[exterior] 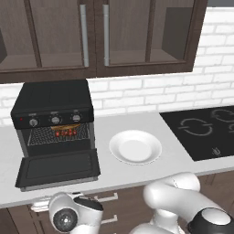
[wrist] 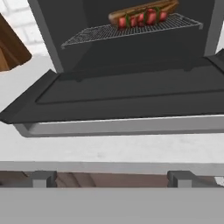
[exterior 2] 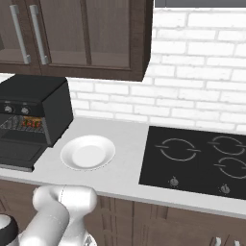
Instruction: Pick up the kebab skewer and baguette bread, and place them inside the toaster oven. Close the toaster oven door and start by setting the timer.
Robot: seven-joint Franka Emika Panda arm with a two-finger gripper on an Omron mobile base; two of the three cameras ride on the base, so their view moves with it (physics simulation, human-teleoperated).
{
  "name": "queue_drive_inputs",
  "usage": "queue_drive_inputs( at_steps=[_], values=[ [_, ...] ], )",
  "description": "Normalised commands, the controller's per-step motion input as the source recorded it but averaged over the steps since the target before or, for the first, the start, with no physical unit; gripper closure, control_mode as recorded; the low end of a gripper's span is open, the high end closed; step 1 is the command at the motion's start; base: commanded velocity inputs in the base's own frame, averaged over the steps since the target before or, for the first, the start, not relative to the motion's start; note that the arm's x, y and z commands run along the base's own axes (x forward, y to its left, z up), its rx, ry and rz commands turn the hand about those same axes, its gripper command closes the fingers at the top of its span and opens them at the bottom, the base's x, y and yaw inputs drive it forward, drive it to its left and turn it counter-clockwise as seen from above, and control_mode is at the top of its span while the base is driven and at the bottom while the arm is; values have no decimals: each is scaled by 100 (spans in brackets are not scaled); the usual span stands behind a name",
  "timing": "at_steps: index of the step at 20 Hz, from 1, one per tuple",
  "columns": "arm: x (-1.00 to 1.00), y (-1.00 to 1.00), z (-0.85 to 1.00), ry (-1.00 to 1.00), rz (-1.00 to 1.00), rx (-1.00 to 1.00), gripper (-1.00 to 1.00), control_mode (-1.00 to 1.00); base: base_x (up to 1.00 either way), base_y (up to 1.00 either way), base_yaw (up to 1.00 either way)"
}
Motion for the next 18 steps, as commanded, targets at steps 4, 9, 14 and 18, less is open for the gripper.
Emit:
queue_drive_inputs(
  at_steps=[4, 9, 14, 18],
  values=[
    [25, 16, 0, 0, 0, 0, -100, -100, 0, 0, 0],
    [42, 0, 0, 1, 0, 0, -100, -100, 0, 0, 0],
    [28, 0, -3, 6, 0, 0, -100, -100, 0, 0, 0],
    [9, 0, -15, 5, 0, 0, -100, -100, 0, 0, 0]
  ],
)
